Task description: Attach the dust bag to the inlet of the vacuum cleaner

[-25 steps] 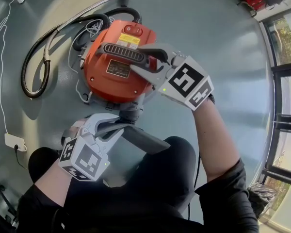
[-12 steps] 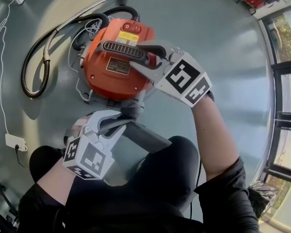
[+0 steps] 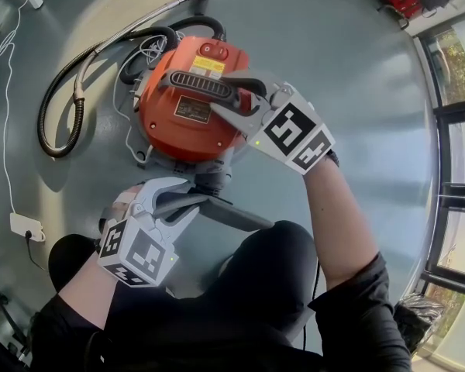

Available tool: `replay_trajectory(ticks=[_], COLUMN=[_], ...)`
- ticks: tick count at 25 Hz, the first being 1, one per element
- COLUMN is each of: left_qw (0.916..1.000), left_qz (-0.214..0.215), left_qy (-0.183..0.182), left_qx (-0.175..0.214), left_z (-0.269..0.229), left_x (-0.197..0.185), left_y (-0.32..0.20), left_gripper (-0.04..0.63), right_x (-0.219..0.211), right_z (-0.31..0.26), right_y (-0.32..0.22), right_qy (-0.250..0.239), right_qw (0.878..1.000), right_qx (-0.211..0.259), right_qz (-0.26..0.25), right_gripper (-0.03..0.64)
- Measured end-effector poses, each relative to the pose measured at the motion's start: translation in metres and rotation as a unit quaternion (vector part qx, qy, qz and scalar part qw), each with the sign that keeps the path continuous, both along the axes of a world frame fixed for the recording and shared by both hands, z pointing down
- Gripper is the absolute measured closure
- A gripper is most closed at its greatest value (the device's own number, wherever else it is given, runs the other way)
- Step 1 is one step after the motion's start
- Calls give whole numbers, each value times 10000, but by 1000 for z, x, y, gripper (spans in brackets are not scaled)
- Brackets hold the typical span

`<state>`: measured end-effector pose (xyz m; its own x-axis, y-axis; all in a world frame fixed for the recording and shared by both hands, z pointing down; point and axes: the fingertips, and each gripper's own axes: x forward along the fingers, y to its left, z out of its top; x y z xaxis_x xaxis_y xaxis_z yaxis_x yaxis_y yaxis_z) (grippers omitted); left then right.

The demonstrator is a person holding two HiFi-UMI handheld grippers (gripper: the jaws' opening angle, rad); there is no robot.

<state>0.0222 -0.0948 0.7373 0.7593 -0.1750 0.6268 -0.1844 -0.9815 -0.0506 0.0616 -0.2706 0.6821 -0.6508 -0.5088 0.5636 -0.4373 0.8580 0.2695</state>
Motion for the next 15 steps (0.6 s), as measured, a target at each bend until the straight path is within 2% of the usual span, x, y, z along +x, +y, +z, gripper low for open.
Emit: replay_trajectory(ticks=[8,15], left_qw=[9999,9990], left_qz=[-14,-268], left_qy=[23,209], left_qx=[-143,-294], left_z=[-8,-21], left_x=[-14,-29], left_y=[0,-8], left_gripper=[376,371], right_x=[1,17], right_z=[-2,-14], right_y=[2,13], right_qy=[141,14], right_qw=[9997,9994], right_qx=[218,310], right_qz=[-20,180], right_gripper=[463,453])
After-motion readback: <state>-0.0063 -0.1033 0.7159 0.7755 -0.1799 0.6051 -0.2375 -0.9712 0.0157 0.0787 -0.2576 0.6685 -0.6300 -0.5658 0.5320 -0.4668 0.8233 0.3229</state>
